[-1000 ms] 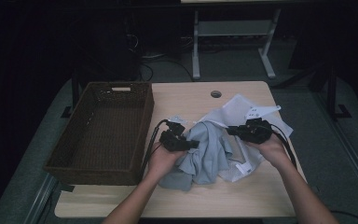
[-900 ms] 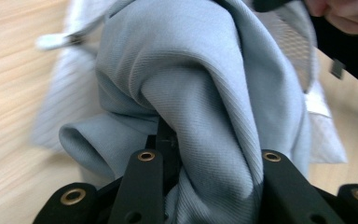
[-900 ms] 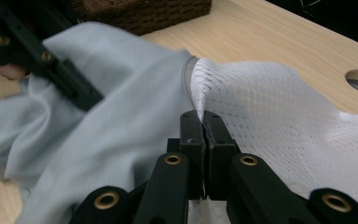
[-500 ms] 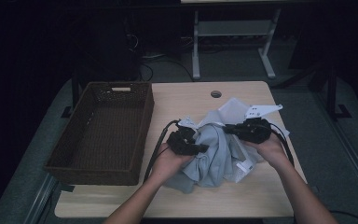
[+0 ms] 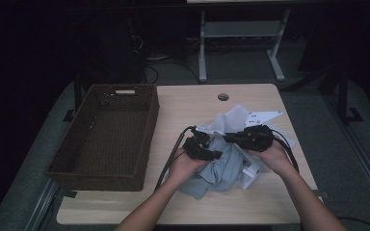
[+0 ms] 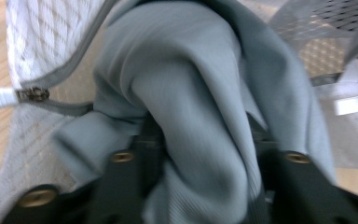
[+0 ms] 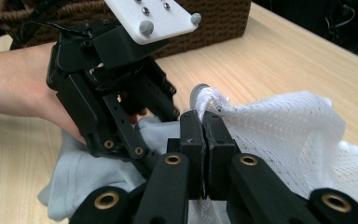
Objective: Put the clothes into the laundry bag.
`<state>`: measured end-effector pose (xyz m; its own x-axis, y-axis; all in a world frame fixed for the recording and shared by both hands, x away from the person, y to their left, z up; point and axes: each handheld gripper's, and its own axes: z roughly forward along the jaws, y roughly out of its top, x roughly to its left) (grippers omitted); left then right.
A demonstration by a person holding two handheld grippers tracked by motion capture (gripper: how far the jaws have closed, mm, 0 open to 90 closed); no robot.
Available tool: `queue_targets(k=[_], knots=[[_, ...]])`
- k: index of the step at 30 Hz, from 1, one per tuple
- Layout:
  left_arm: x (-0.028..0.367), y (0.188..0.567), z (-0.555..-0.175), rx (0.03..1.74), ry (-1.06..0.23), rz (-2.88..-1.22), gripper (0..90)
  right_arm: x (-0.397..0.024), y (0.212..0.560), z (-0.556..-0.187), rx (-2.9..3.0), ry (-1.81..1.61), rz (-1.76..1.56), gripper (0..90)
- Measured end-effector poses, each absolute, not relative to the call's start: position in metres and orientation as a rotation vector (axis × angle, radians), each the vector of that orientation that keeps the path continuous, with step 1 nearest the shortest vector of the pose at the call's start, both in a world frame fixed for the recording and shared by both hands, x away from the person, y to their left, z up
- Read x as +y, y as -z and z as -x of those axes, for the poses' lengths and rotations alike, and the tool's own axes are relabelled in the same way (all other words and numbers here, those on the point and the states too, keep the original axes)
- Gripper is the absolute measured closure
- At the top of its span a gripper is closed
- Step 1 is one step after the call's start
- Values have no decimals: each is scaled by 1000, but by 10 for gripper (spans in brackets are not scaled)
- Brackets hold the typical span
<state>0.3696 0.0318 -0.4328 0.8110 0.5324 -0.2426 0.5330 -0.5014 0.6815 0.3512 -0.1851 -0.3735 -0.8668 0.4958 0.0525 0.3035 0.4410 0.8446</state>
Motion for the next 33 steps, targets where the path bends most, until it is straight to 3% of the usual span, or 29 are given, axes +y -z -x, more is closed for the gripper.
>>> queue_targets(k=[2, 11, 17, 23, 28, 30, 31, 33], knots=[[36, 432, -369, 780, 5, -2195, 413, -187, 378, -353, 2493, -1386, -714, 873], [69, 412, -348, 737, -41, -2203, 206, -195, 380, -354, 2492, -1369, -749, 873], [86, 433, -333, 766, -31, -2243, 147, -195, 385, -355, 2505, -1353, -753, 873], [72, 451, -336, 739, -56, -2325, 141, -194, 390, -354, 2522, -1332, -749, 873], [64, 460, -336, 716, -43, -2342, 175, -195, 391, -354, 2521, -1334, -747, 873], [65, 459, -334, 690, -21, -2342, 311, -195, 391, -354, 2523, -1332, -748, 872], [66, 459, -334, 681, -8, -2335, 428, -195, 392, -354, 2524, -1331, -750, 872], [68, 459, -334, 685, 24, -2321, 546, -195, 392, -354, 2527, -1329, -747, 873]])
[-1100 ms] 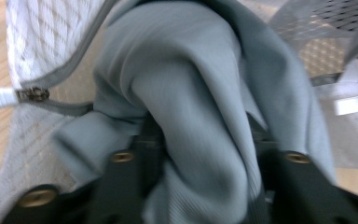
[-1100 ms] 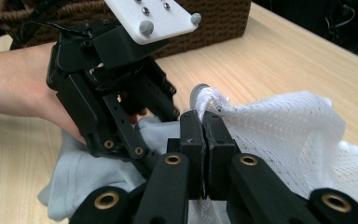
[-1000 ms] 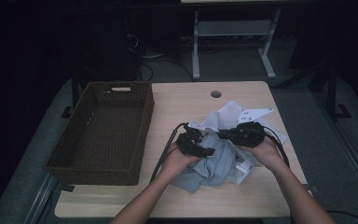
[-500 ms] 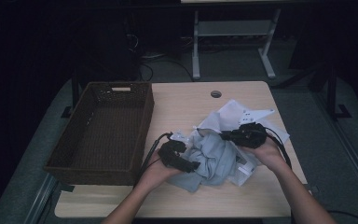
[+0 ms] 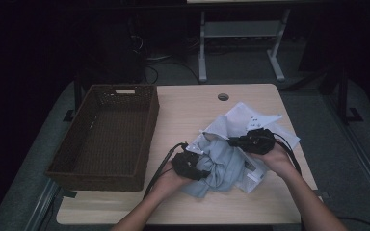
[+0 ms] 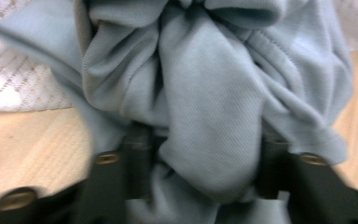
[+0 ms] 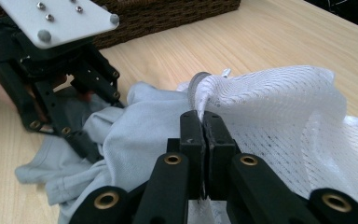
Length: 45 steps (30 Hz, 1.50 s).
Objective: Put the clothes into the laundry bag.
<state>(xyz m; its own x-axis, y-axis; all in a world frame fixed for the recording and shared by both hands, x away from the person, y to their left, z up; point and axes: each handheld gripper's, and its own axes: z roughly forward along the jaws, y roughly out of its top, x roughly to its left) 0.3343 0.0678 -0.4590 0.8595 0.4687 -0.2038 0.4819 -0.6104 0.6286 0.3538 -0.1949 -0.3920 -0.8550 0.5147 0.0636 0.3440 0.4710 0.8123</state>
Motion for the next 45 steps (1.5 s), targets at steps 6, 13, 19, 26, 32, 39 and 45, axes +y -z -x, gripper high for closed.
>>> queue_targets(k=[6, 13, 19, 26, 32, 39, 45], knots=[[71, 458, -336, 701, 45, -2293, 765, -195, 392, -354, 2527, -1324, -743, 873], [82, 444, -337, 714, 41, -2220, 785, -195, 392, -354, 2527, -1325, -747, 874], [98, 420, -335, 711, -24, -2114, 790, -194, 391, -353, 2524, -1331, -738, 873], [106, 400, -332, 694, -74, -2056, 790, -191, 385, -352, 2520, -1374, -730, 874], [96, 376, -325, 626, -101, -2035, 789, -184, 367, -346, 2491, -1479, -678, 874], [83, 355, -313, 550, -155, -2139, 750, -179, 361, -343, 2479, -1442, -653, 874], [86, 364, -318, 568, -92, -2121, 689, -182, 364, -346, 2479, -1450, -668, 874]])
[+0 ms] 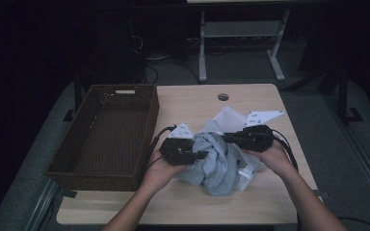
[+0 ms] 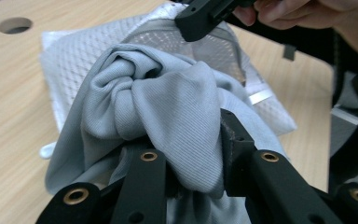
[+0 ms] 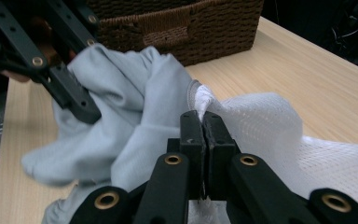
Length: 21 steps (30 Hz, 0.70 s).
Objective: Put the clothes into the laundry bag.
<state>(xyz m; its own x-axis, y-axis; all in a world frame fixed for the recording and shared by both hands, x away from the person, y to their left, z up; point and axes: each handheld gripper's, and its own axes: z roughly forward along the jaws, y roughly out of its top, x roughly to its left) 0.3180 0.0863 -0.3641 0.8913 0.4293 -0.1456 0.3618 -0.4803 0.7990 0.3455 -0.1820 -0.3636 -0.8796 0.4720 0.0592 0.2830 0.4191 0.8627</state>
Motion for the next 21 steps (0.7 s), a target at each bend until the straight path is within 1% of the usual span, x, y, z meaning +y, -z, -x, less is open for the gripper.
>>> queue_targets(k=[1, 2, 3, 4, 5, 6, 7, 9, 11, 13, 15, 16, 18, 19, 20, 21], knots=[[85, 363, -318, 557, -84, -2106, 689, -182, 363, -346, 2477, -1457, -670, 874], [83, 361, -317, 547, -90, -2102, 603, -182, 362, -345, 2476, -1453, -663, 874], [81, 358, -315, 538, -109, -2107, 610, -182, 362, -345, 2475, -1455, -666, 874], [80, 358, -315, 535, -116, -2114, 690, -182, 362, -345, 2474, -1457, -665, 874], [79, 359, -315, 537, -123, -2125, 789, -182, 362, -345, 2474, -1457, -667, 874], [77, 361, -316, 547, -128, -2133, 823, -182, 362, -346, 2475, -1454, -666, 874], [77, 361, -316, 547, -128, -2133, 837, -182, 362, -346, 2475, -1454, -666, 874], [70, 371, -321, 548, -110, -2159, 842, -180, 362, -345, 2479, -1458, -662, 874], [65, 375, -324, 539, -112, -2168, 839, -179, 362, -345, 2480, -1460, -662, 874], [52, 386, -331, 536, -135, -2185, 838, -177, 362, -345, 2483, -1466, -658, 874], [33, 404, -342, 543, -133, -2208, 835, -176, 361, -344, 2484, -1469, -649, 874], [33, 404, -342, 543, -133, -2208, 834, -176, 361, -344, 2483, -1471, -649, 874], [13, 430, -350, 556, -104, -2251, 825, -178, 360, -344, 2477, -1471, -654, 874], [8, 437, -351, 555, -98, -2255, 815, -179, 360, -344, 2476, -1473, -657, 874], [7, 439, -350, 556, -98, -2245, 785, -181, 360, -345, 2476, -1467, -664, 874], [7, 439, -350, 556, -98, -2245, 728, -181, 360, -345, 2476, -1467, -664, 874]])
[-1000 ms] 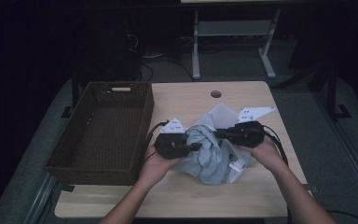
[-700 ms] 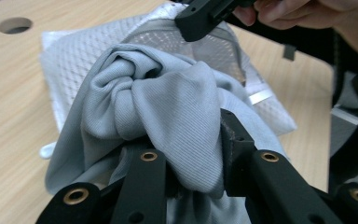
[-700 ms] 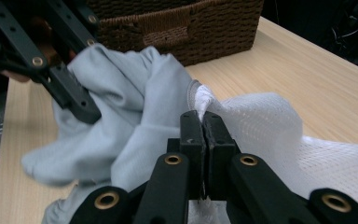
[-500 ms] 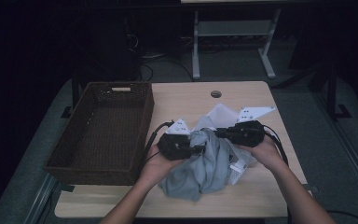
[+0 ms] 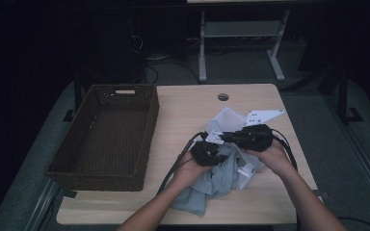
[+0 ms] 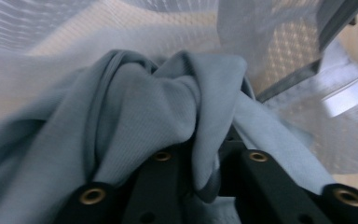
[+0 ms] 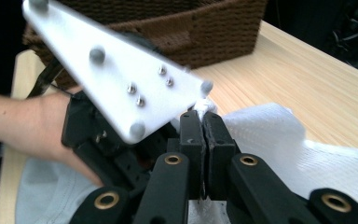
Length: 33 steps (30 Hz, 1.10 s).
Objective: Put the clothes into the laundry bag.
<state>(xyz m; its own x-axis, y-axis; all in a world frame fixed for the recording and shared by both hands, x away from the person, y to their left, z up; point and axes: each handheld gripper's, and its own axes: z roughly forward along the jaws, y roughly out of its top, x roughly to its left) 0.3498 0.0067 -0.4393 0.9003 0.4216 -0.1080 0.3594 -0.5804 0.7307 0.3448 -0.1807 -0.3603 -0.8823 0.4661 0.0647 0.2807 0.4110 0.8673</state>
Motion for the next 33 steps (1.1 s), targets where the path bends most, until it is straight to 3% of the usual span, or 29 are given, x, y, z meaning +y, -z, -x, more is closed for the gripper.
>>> queue_targets(k=[1, 3, 4, 10, 17, 21, 25, 27, 28, 29, 30, 31, 32, 33], knots=[[7, 438, -347, 556, -91, -2232, 728, -182, 361, -345, 2476, -1456, -669, 874], [12, 426, -340, 538, -80, -2226, 594, -188, 364, -347, 2467, -1461, -695, 874], [12, 426, -340, 538, -80, -2226, 573, -188, 364, -347, 2467, -1461, -695, 874], [55, 403, -320, 557, -86, -2145, 519, -194, 364, -348, 2456, -1457, -721, 874], [94, 409, -318, 670, -168, -2122, 438, -191, 365, -348, 2467, -1448, -707, 874], [101, 418, -327, 729, -238, -2117, 365, -191, 368, -348, 2477, -1445, -708, 874], [96, 431, -341, 776, -236, -2146, 354, -193, 370, -348, 2486, -1436, -711, 874], [94, 435, -344, 785, -227, -2149, 364, -194, 371, -348, 2485, -1438, -713, 874], [93, 439, -346, 789, -217, -2149, 476, -195, 371, -348, 2484, -1438, -715, 874], [92, 441, -348, 788, -216, -2155, 476, -195, 371, -348, 2484, -1438, -715, 874], [91, 444, -349, 779, -215, -2169, 538, -195, 371, -348, 2485, -1440, -719, 874], [90, 445, -350, 770, -211, -2170, 728, -195, 372, -348, 2487, -1443, -722, 874], [91, 445, -350, 763, -204, -2170, 728, -195, 372, -348, 2487, -1443, -722, 874], [93, 443, -349, 753, -187, -2155, 848, -195, 372, -348, 2489, -1443, -719, 874]])
